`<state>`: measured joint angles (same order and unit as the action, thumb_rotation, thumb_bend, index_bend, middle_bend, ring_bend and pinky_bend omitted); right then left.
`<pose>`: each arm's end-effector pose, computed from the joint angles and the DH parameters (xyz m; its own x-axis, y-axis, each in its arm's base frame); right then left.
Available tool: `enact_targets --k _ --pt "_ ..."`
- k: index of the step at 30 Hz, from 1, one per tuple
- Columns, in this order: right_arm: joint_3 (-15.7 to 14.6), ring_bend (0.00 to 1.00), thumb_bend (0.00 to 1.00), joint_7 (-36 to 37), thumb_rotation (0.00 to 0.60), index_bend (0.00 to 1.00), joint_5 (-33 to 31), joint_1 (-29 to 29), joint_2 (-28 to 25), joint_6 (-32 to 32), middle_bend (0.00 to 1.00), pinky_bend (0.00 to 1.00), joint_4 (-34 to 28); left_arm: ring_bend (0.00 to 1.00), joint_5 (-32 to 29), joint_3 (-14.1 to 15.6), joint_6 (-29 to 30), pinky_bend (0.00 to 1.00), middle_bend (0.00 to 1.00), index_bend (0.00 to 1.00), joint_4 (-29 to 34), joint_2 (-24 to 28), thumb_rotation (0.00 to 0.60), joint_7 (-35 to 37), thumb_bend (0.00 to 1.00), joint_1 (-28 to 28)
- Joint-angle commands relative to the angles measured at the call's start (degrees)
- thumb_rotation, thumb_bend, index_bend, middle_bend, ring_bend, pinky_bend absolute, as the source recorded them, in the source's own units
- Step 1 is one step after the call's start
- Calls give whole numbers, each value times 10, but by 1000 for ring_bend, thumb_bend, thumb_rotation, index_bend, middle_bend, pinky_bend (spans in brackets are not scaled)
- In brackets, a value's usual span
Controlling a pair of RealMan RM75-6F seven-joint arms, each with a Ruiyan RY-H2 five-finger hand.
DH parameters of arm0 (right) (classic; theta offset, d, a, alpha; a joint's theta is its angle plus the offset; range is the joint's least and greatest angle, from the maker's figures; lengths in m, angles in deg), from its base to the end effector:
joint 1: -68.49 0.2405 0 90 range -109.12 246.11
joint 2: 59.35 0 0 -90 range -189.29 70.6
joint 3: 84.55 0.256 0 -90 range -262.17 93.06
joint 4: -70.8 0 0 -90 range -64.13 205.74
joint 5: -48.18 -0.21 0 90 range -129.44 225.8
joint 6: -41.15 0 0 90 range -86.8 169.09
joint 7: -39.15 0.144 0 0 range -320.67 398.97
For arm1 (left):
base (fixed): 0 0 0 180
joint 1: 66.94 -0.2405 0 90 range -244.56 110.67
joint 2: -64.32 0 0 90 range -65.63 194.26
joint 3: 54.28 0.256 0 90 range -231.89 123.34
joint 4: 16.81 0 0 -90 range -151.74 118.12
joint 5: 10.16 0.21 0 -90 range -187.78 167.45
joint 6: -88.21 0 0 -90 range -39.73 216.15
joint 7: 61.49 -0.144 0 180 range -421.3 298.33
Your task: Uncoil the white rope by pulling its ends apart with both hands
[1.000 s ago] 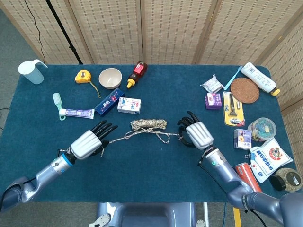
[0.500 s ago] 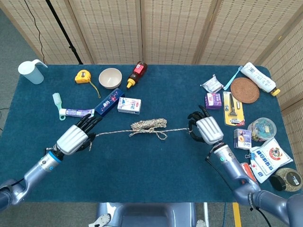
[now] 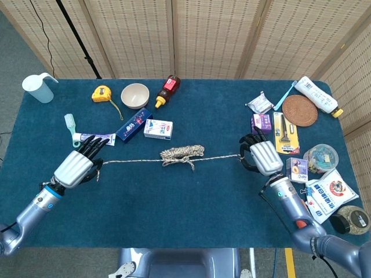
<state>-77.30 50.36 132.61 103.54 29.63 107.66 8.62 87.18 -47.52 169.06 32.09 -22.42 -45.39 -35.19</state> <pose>-0.2325 -0.3579 0.0354 0.3353 -0.0741 0.9392 -0.8850 -0.3666 0.2870 -0.2834 0.3141 0.0606 0.5596 -0.0058 0.8287 0.6786 -0.5709 -0.4622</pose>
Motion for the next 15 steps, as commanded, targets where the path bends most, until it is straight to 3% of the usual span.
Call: enact_targets --k 1,15 --pt "1 234 460 -1 600 723 -3 -5 -6 4 326 0 0 0 -6 -3 2 0 0 630 -1 7 600 3 375 -7" --pt "5 235 460 -1 600 724 -19 -35 -36 24 328 0 -7 0 -34 -16 12 0 0 630 -5 35 600 15 376 -47"
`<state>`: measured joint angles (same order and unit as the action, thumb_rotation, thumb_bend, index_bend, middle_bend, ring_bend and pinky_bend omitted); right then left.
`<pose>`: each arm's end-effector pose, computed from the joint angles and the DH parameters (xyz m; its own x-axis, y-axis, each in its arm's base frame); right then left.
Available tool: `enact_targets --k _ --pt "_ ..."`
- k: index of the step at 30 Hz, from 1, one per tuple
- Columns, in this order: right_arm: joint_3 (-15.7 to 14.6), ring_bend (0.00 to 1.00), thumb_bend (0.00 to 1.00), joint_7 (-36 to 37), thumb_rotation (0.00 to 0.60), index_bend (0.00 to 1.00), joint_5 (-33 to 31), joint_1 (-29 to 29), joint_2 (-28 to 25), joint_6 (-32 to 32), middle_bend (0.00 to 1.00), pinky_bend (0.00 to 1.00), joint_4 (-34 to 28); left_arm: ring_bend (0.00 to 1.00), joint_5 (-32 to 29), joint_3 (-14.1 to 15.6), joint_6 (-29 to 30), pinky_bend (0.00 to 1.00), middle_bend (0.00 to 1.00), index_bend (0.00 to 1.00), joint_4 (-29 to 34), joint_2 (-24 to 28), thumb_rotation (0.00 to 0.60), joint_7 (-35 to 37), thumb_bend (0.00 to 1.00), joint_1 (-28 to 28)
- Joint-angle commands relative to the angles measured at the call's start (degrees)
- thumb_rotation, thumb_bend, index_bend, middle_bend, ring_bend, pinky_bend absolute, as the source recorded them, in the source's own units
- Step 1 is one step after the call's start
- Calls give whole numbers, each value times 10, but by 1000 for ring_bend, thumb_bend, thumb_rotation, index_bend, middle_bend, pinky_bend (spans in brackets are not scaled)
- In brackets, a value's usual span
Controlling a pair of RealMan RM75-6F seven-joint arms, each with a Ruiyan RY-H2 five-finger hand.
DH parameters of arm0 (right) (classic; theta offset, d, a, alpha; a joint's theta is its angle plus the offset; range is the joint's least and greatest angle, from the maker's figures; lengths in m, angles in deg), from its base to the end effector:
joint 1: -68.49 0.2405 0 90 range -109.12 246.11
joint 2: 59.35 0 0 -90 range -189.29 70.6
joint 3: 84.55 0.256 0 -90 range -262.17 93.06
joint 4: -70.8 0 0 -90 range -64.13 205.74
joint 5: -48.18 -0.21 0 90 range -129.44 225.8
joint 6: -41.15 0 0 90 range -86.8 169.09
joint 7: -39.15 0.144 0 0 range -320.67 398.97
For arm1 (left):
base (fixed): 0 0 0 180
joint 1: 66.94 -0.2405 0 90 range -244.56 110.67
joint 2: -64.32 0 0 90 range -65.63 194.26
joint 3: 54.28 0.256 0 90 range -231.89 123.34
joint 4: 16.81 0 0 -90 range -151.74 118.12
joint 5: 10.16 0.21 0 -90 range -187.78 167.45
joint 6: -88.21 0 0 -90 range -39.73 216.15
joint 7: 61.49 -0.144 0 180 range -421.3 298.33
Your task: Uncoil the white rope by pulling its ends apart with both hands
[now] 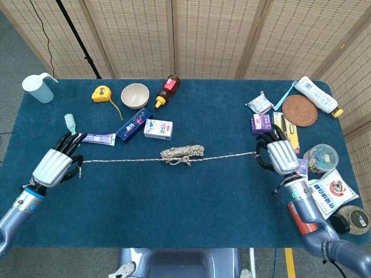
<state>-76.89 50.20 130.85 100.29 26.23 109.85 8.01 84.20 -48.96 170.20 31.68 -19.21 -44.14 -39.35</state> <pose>-0.2596 -0.3515 0.0656 0.3466 -0.0245 0.9377 -0.9007 -0.2877 0.3255 -0.3139 0.3050 0.0950 0.5603 -0.0244 0.8279 0.7294 -0.4592 -0.5071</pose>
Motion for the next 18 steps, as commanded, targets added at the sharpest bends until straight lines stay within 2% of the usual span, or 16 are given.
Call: enact_targets --k 1,18 --pt "1 235 460 0 600 724 -3 -6 -5 4 328 0 -1 0 -7 -2 1 0 0 630 -2 5 600 3 376 -9" --pt "1 235 461 0 600 724 -10 -34 -34 17 330 0 -9 0 -22 -18 7 0 0 630 -21 24 600 9 376 -41"
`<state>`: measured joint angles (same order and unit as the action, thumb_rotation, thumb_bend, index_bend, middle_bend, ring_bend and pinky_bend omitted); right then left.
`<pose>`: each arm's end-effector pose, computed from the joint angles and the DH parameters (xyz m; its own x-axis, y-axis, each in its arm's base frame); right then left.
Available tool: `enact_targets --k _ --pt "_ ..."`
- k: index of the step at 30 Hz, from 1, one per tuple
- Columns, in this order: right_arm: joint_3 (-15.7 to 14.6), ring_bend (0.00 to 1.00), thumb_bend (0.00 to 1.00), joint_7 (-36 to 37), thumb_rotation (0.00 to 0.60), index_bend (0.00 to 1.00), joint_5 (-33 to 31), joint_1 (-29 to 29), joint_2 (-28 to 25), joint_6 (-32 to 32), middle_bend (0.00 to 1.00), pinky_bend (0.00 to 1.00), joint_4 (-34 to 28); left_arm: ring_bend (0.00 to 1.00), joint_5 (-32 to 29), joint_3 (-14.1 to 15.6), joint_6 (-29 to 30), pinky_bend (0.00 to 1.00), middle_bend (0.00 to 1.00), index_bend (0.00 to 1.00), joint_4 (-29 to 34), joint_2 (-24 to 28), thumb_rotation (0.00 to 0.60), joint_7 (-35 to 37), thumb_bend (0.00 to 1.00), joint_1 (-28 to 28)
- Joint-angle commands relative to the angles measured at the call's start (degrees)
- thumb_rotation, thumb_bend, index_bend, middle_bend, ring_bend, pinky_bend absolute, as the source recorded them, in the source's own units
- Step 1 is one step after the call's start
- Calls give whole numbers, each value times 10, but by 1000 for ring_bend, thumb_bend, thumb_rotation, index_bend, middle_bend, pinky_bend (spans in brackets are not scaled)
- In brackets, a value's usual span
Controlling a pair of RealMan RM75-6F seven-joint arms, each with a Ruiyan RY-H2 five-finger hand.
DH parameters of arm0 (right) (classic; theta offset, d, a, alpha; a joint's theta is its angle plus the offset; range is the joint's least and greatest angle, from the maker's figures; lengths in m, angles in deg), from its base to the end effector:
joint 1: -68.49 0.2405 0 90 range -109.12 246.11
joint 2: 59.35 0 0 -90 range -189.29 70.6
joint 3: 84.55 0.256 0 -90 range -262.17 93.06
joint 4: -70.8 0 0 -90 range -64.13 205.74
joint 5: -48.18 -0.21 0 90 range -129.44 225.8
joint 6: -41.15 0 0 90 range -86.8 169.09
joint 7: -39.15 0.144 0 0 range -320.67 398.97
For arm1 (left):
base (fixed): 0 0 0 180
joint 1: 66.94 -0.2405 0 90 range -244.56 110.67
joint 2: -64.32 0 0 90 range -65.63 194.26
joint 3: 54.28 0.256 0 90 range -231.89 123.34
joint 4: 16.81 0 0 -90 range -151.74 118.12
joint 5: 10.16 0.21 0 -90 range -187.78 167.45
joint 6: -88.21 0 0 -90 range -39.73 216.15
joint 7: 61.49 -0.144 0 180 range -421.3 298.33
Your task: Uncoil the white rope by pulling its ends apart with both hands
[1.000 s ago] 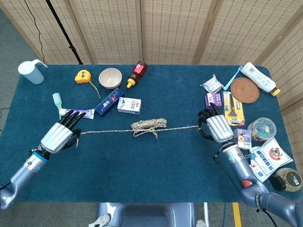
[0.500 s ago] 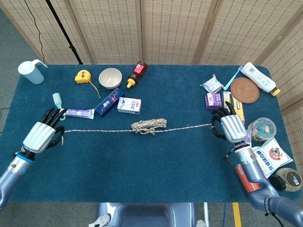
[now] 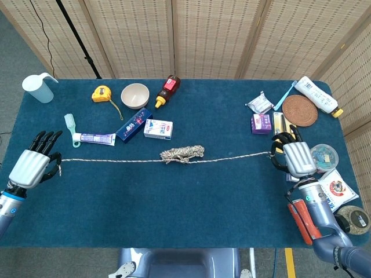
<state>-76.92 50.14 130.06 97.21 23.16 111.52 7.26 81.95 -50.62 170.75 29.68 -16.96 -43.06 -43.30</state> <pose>-0.2826 -0.3404 0.0899 0.3684 0.0045 0.9296 -0.9050 -0.2269 0.3598 -0.3429 0.2937 0.1264 0.5819 -0.0454 0.8120 0.7514 -0.3520 -0.5581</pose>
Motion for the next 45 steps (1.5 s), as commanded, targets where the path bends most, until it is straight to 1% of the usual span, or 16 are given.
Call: enact_targets --k 1,11,28,32,38,45 --pt "1 235 461 0 600 724 -2 -4 -4 1 330 0 -2 0 1 -2 1 0 0 630 -2 2 600 -1 376 -3" --pt "3 235 462 -6 600 724 -4 -14 -13 6 332 0 -4 0 -7 -9 -2 0 0 630 -13 9 600 4 376 -16" --pt "8 238 463 -9 600 726 -11 -29 -27 8 334 0 -4 0 -41 -30 -20 0 0 629 -59 15 600 27 376 -47" --pt "7 238 464 -9 600 726 -9 -30 -28 9 334 0 -6 0 -43 -33 -19 0 0 630 -62 13 600 34 377 -49" --pt "7 238 463 -8 600 726 4 -25 -32 13 334 0 -29 0 -21 -37 13 0 0 630 -37 17 600 31 376 -40" --pt "7 238 463 -7 600 726 23 -16 -36 14 334 0 -67 0 2 -38 26 0 0 630 11 24 600 18 376 -21"
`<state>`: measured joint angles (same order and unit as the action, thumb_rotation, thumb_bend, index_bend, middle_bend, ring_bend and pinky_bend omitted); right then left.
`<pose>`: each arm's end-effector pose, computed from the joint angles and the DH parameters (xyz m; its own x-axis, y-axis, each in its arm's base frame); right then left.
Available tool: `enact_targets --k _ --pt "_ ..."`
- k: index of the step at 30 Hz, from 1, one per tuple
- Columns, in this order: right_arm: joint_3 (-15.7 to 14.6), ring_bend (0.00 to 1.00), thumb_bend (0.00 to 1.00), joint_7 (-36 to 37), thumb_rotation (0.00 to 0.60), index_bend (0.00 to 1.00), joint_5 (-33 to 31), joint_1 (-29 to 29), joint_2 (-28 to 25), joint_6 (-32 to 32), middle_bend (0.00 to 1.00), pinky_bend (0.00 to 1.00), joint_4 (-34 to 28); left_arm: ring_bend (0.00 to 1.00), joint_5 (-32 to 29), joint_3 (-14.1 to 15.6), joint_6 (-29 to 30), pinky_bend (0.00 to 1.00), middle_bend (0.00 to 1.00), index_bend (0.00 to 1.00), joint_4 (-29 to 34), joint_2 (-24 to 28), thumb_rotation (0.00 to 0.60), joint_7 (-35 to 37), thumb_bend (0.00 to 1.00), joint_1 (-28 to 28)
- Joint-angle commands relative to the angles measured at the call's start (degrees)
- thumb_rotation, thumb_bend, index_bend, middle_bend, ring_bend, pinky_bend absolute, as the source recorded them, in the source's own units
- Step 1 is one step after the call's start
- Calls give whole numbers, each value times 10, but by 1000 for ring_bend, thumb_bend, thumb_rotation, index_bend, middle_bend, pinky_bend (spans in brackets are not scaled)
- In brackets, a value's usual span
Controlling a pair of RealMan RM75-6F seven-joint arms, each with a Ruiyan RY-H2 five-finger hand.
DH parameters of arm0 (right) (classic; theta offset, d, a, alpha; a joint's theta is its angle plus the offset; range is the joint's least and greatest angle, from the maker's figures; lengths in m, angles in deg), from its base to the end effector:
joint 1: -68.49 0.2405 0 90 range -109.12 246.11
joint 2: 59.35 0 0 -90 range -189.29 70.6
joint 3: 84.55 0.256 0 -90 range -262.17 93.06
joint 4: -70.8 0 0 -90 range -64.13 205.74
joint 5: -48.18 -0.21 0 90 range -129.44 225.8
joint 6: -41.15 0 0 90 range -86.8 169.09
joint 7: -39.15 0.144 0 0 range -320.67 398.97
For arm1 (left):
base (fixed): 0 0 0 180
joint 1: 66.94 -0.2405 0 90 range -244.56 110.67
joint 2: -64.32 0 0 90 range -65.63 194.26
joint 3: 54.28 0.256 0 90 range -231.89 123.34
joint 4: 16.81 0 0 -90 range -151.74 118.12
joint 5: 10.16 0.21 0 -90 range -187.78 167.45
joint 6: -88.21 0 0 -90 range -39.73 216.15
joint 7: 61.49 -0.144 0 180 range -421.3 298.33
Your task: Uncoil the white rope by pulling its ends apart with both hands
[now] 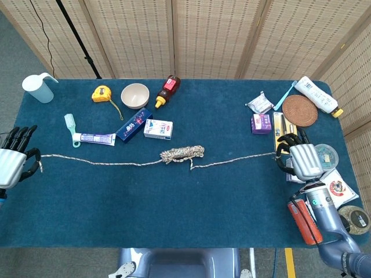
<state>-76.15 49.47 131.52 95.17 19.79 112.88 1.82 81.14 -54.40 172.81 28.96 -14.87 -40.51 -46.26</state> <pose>-0.2777 -0.3279 0.1024 0.3486 0.0141 0.9371 -0.9092 -0.2378 0.3418 -0.3541 0.2872 0.1580 0.5552 -0.1090 0.8246 0.7788 -0.2797 -0.5614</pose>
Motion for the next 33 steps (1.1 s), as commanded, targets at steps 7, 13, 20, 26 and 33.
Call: enact_targets --k 7,13,20,26,33 --pt "-2 238 464 -3 600 725 25 15 -7 -1 337 0 -50 0 36 2 12 0 0 630 66 9 600 -34 376 27" --pt "-10 238 463 -11 600 719 46 28 -5 -11 336 0 -86 0 66 3 9 0 0 630 122 7 600 -65 376 54" --pt "-16 231 464 -22 600 712 56 39 8 -20 329 0 -113 0 91 3 -19 0 0 630 186 -4 600 -127 376 87" --pt "-27 213 464 -40 600 688 62 44 15 -33 316 0 -132 0 99 -3 -51 0 0 537 242 -12 600 -183 371 112" --pt "-36 108 465 -60 600 442 58 50 15 -56 181 0 -143 0 80 -3 -111 0 0 49 318 -3 600 -255 318 128"
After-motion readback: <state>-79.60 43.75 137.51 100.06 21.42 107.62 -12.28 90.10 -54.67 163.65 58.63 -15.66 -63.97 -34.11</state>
